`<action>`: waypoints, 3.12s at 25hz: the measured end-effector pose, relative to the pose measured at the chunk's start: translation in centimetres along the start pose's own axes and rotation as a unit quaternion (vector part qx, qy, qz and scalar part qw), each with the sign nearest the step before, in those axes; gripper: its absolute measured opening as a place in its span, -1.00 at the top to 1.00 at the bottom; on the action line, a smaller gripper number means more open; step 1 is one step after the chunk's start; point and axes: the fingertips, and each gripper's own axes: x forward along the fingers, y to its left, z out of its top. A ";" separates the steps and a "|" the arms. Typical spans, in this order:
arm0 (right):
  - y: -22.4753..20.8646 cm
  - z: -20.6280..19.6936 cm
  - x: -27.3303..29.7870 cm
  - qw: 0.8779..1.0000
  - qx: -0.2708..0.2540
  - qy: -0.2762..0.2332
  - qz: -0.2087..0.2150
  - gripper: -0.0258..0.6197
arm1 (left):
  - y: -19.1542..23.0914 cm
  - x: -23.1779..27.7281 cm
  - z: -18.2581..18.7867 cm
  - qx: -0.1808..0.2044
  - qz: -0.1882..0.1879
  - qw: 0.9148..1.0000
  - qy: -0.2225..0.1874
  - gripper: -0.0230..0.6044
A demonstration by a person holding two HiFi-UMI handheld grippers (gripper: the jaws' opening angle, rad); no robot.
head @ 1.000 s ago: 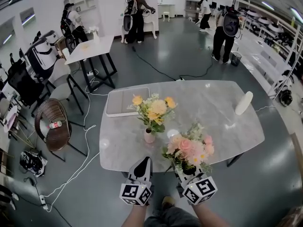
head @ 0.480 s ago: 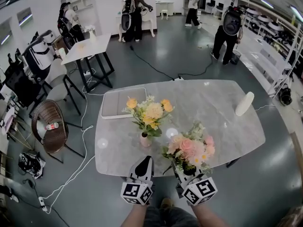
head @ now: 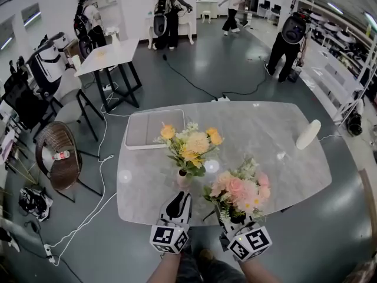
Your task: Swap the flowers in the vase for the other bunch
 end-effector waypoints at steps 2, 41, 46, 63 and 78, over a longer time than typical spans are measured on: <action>-0.4 -0.1 0.5 1.000 0.004 -0.002 -0.007 0.62 | 0.6 0.9 -0.2 -0.002 -0.008 1.000 0.001 0.55; -0.4 -1.8 4.4 0.992 -0.073 0.006 -0.108 0.63 | 3.9 9.8 -0.5 0.207 -0.085 0.971 0.089 0.06; -0.5 -1.9 4.2 0.991 -0.077 0.006 -0.107 0.63 | 3.6 10.0 -0.4 0.218 -0.085 0.968 0.088 0.06; -0.4 -1.5 3.8 0.991 -0.089 0.002 -0.100 0.63 | 4.1 9.1 1.7 0.190 -0.058 0.980 0.028 0.62; 0.0 0.5 3.9 0.992 -0.088 -0.022 -0.091 0.63 | 4.1 8.3 5.7 0.148 -0.038 0.988 -0.020 0.68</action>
